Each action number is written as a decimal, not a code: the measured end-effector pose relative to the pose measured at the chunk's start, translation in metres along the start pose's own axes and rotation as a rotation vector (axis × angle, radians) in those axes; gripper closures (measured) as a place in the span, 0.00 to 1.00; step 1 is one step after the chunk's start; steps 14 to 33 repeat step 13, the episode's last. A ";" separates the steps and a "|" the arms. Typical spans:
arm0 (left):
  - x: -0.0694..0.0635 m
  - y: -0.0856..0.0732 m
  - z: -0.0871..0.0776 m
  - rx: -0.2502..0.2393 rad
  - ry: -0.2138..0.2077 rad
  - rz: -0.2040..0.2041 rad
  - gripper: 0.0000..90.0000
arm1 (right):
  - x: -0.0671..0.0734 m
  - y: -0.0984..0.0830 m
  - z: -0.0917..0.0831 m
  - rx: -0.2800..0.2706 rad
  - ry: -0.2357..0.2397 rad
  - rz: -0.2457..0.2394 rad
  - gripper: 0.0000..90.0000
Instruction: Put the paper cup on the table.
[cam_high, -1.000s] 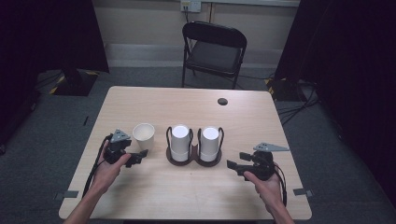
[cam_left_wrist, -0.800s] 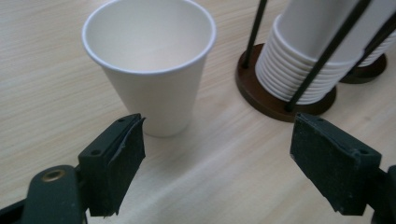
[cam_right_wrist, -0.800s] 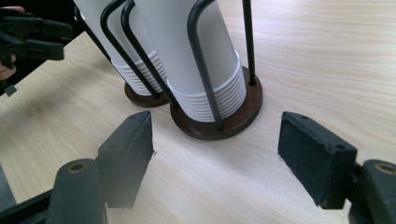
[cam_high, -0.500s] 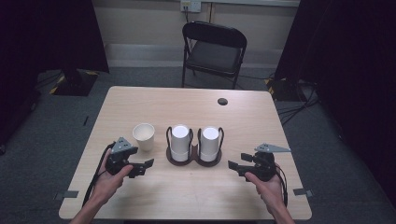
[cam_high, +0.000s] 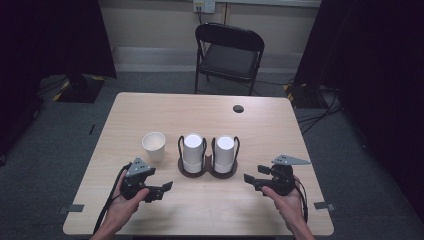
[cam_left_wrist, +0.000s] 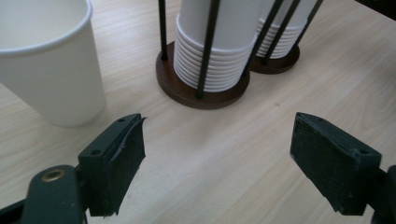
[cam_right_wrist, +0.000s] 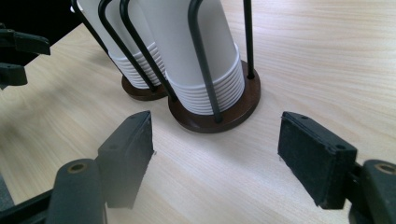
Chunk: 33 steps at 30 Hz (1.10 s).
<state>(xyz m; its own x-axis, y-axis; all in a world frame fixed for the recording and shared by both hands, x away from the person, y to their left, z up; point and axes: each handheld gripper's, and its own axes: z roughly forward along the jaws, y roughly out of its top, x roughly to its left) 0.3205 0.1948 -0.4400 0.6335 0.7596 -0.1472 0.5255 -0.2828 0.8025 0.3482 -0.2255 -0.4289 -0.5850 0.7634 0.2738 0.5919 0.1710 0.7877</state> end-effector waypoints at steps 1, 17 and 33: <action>-0.002 -0.002 0.001 -0.002 -0.023 0.003 0.20 | 0.001 0.000 0.001 0.000 0.003 -0.003 0.29; -0.017 -0.009 0.014 0.071 -0.062 0.029 0.19 | 0.006 -0.006 0.007 0.024 0.011 -0.012 0.27; -0.017 -0.009 0.014 0.071 -0.062 0.029 0.19 | 0.006 -0.006 0.007 0.024 0.011 -0.012 0.27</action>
